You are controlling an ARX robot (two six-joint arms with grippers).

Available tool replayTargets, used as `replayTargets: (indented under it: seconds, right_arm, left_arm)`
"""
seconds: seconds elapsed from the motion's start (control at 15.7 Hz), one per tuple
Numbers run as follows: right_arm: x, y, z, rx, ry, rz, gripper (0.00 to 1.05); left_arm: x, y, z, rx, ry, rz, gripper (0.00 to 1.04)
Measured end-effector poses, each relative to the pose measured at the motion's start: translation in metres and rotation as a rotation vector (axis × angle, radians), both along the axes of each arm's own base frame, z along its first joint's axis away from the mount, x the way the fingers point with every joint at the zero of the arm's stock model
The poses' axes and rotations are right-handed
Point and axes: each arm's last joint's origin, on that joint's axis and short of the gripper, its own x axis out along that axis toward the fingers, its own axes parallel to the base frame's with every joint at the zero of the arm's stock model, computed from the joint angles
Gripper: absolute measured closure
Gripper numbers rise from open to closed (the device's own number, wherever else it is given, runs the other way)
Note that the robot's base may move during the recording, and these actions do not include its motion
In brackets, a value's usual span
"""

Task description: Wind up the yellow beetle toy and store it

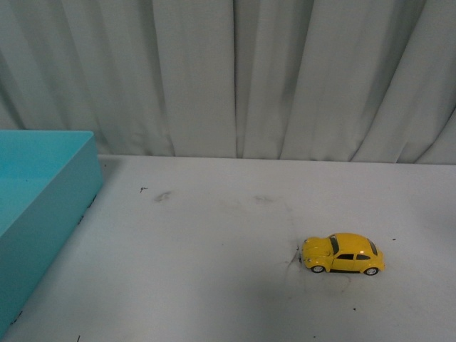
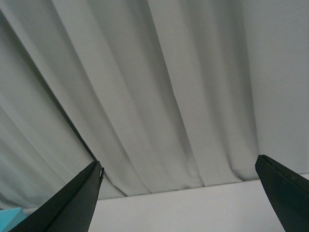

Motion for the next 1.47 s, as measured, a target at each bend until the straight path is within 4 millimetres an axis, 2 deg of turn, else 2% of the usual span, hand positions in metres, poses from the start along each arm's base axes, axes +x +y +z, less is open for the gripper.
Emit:
replayTargets:
  seconds: [0.13,0.26,0.38,0.45,0.64,0.7,0.83,1.09,1.15,1.28,1.47]
  right_arm:
    - [0.067,-0.005,-0.010,-0.033,0.093,0.079,0.06]
    - [0.127,-0.001,-0.035,-0.122,0.221,0.214,0.06]
    - [0.166,0.007,-0.056,-0.237,0.304,0.385,0.06]
    - [0.177,0.014,-0.063,-0.310,0.315,0.471,0.06]
    - [0.179,0.033,-0.098,-0.480,0.317,0.789,0.06]
    - [0.179,0.036,-0.116,-0.529,0.337,0.870,0.06]
    - [0.178,0.039,-0.133,-0.616,0.354,0.984,0.06]
    - [0.185,0.056,-0.137,-0.786,0.286,1.168,0.06]
    - [0.190,0.063,-0.144,-0.848,0.308,1.244,0.06]
    - [0.203,0.063,-0.158,-0.965,0.411,1.354,0.06]
    - [0.205,0.064,-0.164,-1.007,0.447,1.357,0.06]
  left_arm:
    - [0.000,0.000,0.000,0.000,0.000,0.001,0.07]
    - [0.000,0.000,0.000,0.000,0.000,0.000,0.07]
    - [0.000,0.000,0.000,0.000,0.000,0.000,0.07]
    - [0.000,0.000,0.000,0.000,0.000,0.000,0.07]
    - [0.000,0.000,0.000,0.000,0.000,0.000,0.07]
    - [0.000,0.000,0.000,0.000,0.000,0.000,0.07]
    - [0.000,0.000,0.000,0.000,0.000,0.000,0.07]
    - [0.000,0.000,0.000,0.000,0.000,0.000,0.07]
    - [0.000,0.000,0.000,0.000,0.000,0.000,0.07]
    - [0.000,0.000,0.000,0.000,0.000,0.000,0.07]
    - [0.000,0.000,0.000,0.000,0.000,0.000,0.07]
